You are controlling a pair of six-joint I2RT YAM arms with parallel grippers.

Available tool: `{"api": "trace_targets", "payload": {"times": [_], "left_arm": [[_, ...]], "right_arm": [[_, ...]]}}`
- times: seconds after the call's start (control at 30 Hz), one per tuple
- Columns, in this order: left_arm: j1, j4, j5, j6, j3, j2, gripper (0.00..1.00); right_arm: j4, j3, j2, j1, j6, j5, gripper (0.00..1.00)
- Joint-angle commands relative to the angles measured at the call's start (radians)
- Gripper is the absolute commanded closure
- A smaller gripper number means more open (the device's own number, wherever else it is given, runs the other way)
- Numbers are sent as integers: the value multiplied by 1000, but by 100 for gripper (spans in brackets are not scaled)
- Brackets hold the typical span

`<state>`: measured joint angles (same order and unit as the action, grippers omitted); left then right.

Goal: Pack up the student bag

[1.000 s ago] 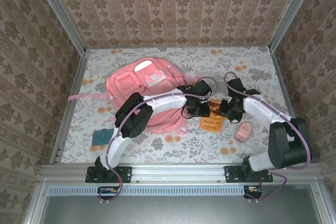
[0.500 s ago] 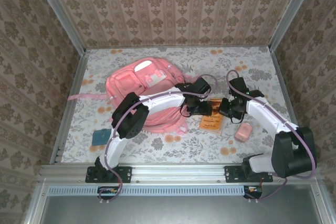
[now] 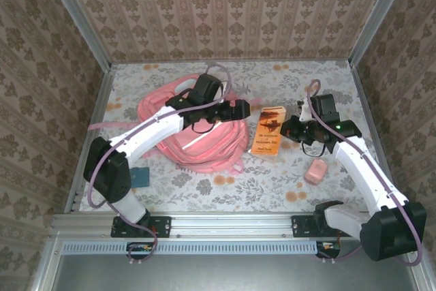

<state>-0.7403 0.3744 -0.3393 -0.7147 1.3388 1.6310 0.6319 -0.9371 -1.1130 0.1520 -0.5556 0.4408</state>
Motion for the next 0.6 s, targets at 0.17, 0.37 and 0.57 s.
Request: {"api": "trace_targets", "payload": {"times": [0.17,0.37,0.57], "left_arm": [[49,-406,-356,-132,-178,-48,0],[54,-447,-417,-152,-173,-30,0],[58,-562,-488,-204,-187,-11,5]], "right_arm": [[-219,-51,9,-5,-64,324,100],[-265,-55,-8,-5,-90,397,100],[-268,-50,-22,-6,-86,436,100]]}}
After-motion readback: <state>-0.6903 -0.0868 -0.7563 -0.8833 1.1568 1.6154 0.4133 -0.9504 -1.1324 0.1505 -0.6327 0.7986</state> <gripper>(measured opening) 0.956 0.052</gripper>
